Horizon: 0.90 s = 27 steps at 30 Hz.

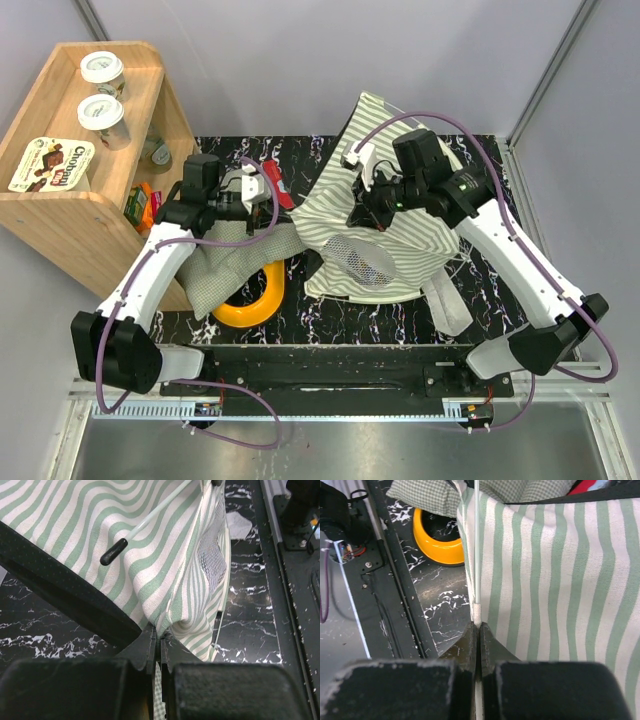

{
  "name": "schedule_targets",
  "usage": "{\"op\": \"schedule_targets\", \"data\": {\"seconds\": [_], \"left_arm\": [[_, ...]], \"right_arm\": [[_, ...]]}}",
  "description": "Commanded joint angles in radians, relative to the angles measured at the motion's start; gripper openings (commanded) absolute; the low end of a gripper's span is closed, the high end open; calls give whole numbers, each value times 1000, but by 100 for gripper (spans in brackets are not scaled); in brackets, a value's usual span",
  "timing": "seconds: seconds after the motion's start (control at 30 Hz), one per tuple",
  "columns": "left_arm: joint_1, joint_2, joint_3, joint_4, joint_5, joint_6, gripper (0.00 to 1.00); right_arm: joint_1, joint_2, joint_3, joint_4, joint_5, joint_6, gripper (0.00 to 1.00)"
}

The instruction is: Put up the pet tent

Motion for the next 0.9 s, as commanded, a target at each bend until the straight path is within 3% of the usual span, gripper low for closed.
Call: {"op": "schedule_targets", "data": {"seconds": [0.0,0.2,0.4,0.53,0.73,0.8,0.87], "left_arm": [[33,-6,-25,-148,-54,182,0],[36,3,-41,-218,-99,239,4],[62,-12,5,-234,-60,205,42],[99,-18,71,-290,4,208,50],[102,-20,163,-293,180,116,61],[92,-18,175,-201,176,14,62],[76,-26,146,1,65,-181,62]], "right_arm": [[-42,-37,-81,66,-22,31,0],[-40,-23,-154,122,-99,35,0],[-42,-18,-204,179,-133,44,0],[-40,-6,-210,181,-148,40,0],[-40,-9,-230,201,-168,41,0],[-42,-12,-227,199,-177,40,0],[-43,-12,-227,201,-177,37,0]]}}
